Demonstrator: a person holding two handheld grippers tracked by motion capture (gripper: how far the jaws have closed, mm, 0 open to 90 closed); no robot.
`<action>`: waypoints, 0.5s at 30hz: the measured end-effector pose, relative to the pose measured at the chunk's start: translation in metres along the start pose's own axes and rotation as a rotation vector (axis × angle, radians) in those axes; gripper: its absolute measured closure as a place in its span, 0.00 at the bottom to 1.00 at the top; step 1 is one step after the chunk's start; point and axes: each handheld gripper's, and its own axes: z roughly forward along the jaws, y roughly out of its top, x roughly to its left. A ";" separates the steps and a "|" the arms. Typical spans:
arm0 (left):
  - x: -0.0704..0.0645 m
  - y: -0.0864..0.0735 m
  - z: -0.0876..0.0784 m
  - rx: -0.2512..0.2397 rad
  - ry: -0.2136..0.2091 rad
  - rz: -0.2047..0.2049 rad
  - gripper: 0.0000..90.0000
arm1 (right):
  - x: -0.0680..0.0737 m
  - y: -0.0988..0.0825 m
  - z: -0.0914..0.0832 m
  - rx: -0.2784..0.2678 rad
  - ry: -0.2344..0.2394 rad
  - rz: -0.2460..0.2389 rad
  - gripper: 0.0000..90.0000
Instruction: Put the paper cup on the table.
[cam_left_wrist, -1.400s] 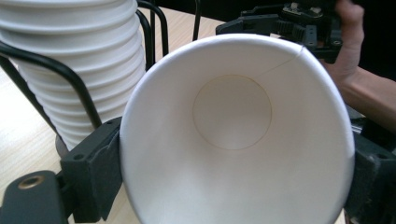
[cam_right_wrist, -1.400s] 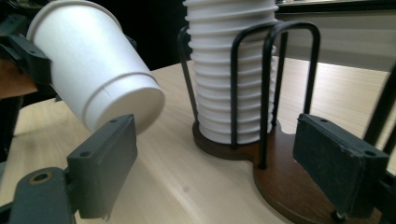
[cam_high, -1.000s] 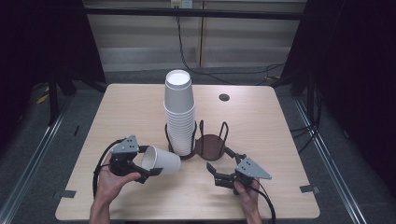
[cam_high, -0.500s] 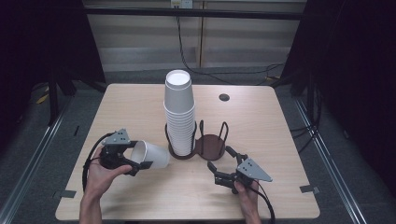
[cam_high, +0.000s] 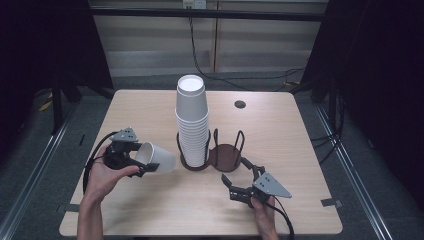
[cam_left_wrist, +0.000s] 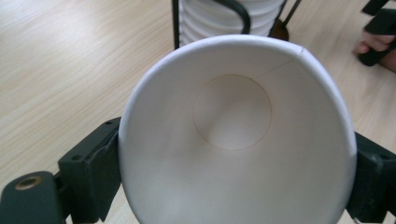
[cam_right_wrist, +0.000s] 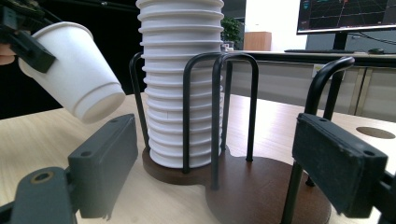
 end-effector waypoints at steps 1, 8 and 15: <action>0.003 0.002 -0.001 0.020 0.011 0.002 0.11 | 0.000 0.000 0.000 0.002 -0.001 0.004 0.15; 0.016 0.008 -0.004 0.052 0.025 0.008 0.11 | 0.000 0.000 0.000 0.001 0.000 0.002 0.15; 0.025 0.016 -0.004 0.113 0.056 0.028 0.11 | 0.000 0.000 0.000 0.000 0.000 0.001 0.15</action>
